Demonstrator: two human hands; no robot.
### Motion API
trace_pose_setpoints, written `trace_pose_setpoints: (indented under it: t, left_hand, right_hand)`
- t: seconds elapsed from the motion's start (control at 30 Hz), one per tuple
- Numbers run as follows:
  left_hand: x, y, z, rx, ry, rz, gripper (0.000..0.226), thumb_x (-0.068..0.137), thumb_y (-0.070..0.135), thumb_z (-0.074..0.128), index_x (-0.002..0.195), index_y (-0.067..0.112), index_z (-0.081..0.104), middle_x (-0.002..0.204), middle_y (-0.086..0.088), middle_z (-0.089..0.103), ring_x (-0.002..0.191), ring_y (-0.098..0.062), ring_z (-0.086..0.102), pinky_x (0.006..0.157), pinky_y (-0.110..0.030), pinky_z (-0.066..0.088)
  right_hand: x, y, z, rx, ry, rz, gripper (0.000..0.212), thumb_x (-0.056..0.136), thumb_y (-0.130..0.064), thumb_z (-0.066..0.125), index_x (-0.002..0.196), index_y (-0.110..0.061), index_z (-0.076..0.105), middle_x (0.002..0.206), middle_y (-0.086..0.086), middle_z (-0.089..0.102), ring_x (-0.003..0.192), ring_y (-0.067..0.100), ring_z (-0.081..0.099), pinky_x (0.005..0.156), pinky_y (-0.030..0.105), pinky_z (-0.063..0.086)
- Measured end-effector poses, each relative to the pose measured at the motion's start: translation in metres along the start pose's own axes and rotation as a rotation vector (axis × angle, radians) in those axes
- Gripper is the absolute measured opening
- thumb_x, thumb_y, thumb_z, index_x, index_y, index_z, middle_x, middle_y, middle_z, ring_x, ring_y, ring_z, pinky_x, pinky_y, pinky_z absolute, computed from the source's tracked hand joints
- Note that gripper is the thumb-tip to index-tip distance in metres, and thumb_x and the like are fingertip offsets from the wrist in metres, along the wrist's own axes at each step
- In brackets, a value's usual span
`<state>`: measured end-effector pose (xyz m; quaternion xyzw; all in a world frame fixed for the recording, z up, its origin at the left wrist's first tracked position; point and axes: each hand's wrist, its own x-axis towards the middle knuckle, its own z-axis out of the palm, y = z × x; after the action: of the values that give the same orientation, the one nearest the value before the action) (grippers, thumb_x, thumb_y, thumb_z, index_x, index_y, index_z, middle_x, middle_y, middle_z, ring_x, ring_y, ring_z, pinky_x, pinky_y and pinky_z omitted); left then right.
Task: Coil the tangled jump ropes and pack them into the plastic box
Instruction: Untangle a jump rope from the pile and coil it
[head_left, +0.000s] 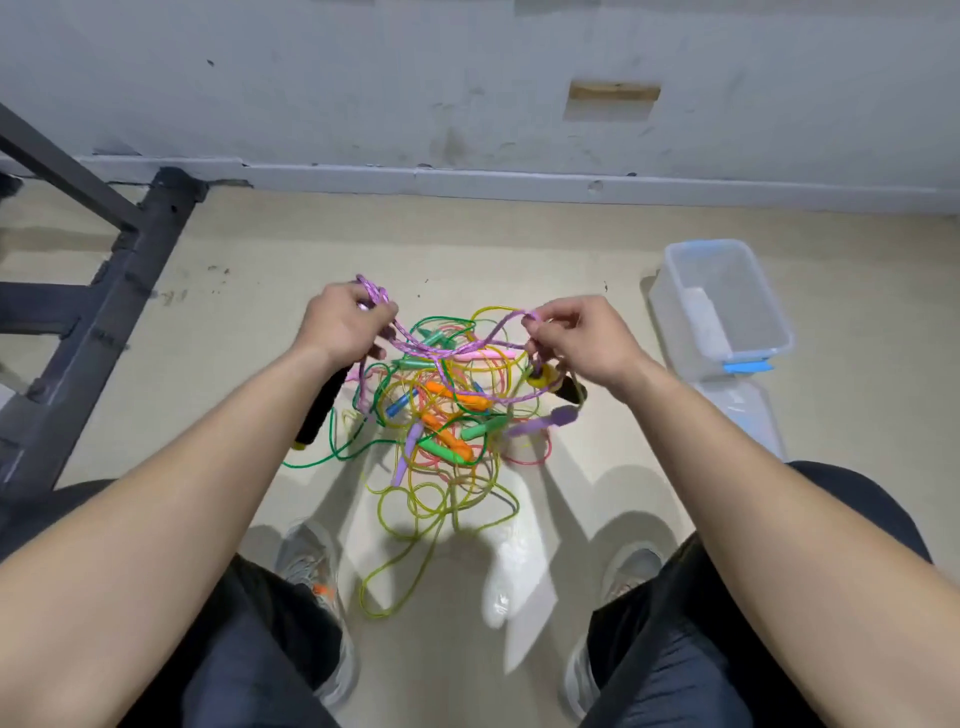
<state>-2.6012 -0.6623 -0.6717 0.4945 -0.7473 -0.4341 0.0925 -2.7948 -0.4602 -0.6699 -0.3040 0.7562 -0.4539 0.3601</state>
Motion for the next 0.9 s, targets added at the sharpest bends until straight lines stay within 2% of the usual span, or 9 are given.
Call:
trace_pose_setpoints:
  t: [0.17, 0.23, 0.4, 0.43, 0.5, 0.57, 0.67, 0.77, 0.9]
  left_hand:
    - [-0.004, -0.011, 0.016, 0.367, -0.034, 0.017, 0.028, 0.076, 0.045, 0.056, 0.074, 0.02, 0.069, 0.07, -0.004, 0.073, 0.072, -0.027, 0.072, 0.077, -0.036, 0.058]
    - [-0.009, -0.007, 0.02, 0.454, -0.061, -0.011, 0.031, 0.071, 0.047, 0.054, 0.075, 0.02, 0.069, 0.071, -0.004, 0.072, 0.074, -0.027, 0.071, 0.076, -0.036, 0.058]
    - [-0.035, 0.017, 0.025, 0.831, -0.054, 0.086, 0.03, 0.088, 0.05, 0.061, 0.09, 0.021, 0.066, 0.091, -0.005, 0.063, 0.088, -0.03, 0.062, 0.07, -0.029, 0.043]
    - [-0.039, 0.022, 0.026, 0.754, -0.066, 0.15, 0.028, 0.088, 0.05, 0.064, 0.088, 0.022, 0.068, 0.089, -0.002, 0.064, 0.086, -0.024, 0.064, 0.068, -0.029, 0.044]
    - [-0.048, 0.029, 0.03, 0.33, -0.212, 0.278, 0.015, 0.084, 0.042, 0.076, 0.087, 0.027, 0.075, 0.076, 0.006, 0.064, 0.064, -0.005, 0.06, 0.061, -0.026, 0.046]
    - [-0.057, 0.035, 0.038, 0.029, -0.388, 0.338, 0.019, 0.079, 0.031, 0.084, 0.097, 0.026, 0.078, 0.072, 0.008, 0.06, 0.053, 0.0, 0.052, 0.058, -0.021, 0.046]
    - [-0.06, 0.031, 0.054, 0.113, -0.411, 0.405, 0.017, 0.077, 0.035, 0.086, 0.088, 0.025, 0.076, 0.07, 0.007, 0.06, 0.058, 0.001, 0.05, 0.06, -0.021, 0.041]
    - [-0.057, 0.031, 0.061, 0.176, -0.396, 0.444, 0.026, 0.086, 0.033, 0.078, 0.071, 0.013, 0.068, 0.062, 0.003, 0.059, 0.057, -0.004, 0.047, 0.06, -0.027, 0.038]
    - [-0.045, 0.027, 0.061, -0.02, -0.326, 0.193, 0.035, 0.093, 0.034, 0.07, 0.066, 0.013, 0.068, 0.045, 0.008, 0.051, 0.043, -0.014, 0.047, 0.049, -0.023, 0.035]
  right_hand:
    - [-0.003, -0.013, -0.004, 0.024, -0.05, 0.121, 0.013, 0.096, -0.014, 0.065, 0.092, -0.003, 0.069, 0.064, 0.005, 0.066, 0.055, 0.021, 0.056, 0.052, 0.027, 0.043]
    - [-0.004, -0.015, -0.003, 0.103, -0.075, 0.171, 0.01, 0.097, -0.012, 0.063, 0.096, -0.004, 0.069, 0.065, 0.003, 0.065, 0.051, 0.016, 0.055, 0.045, 0.021, 0.043]
    - [-0.002, -0.023, -0.007, 0.269, -0.109, 0.274, 0.014, 0.098, -0.012, 0.06, 0.104, -0.003, 0.069, 0.063, -0.001, 0.063, 0.045, 0.01, 0.057, 0.042, 0.019, 0.046]
    - [-0.002, -0.024, -0.007, 0.278, -0.128, 0.282, 0.014, 0.098, -0.013, 0.06, 0.104, -0.004, 0.07, 0.063, -0.002, 0.064, 0.046, 0.009, 0.057, 0.043, 0.019, 0.047]
    - [-0.001, -0.027, -0.006, 0.315, -0.156, 0.289, 0.013, 0.099, -0.014, 0.059, 0.104, -0.007, 0.069, 0.062, -0.004, 0.064, 0.046, 0.008, 0.057, 0.044, 0.018, 0.047]
    - [0.0, -0.026, -0.005, 0.374, -0.178, 0.295, 0.013, 0.1, -0.014, 0.057, 0.103, -0.009, 0.069, 0.061, -0.005, 0.063, 0.047, 0.008, 0.058, 0.044, 0.017, 0.046]
    - [0.0, -0.02, -0.002, 0.438, -0.207, 0.297, 0.014, 0.101, -0.016, 0.056, 0.098, -0.011, 0.069, 0.061, -0.006, 0.061, 0.047, 0.007, 0.056, 0.044, 0.017, 0.045]
    - [0.004, -0.014, -0.002, 0.385, -0.156, 0.265, 0.017, 0.102, -0.018, 0.055, 0.095, -0.014, 0.07, 0.061, -0.006, 0.055, 0.047, 0.008, 0.05, 0.047, 0.019, 0.041]
    - [0.013, -0.008, -0.005, 0.197, -0.058, 0.203, 0.021, 0.101, -0.021, 0.055, 0.092, -0.015, 0.072, 0.052, -0.011, 0.042, 0.052, 0.01, 0.036, 0.055, 0.026, 0.031]
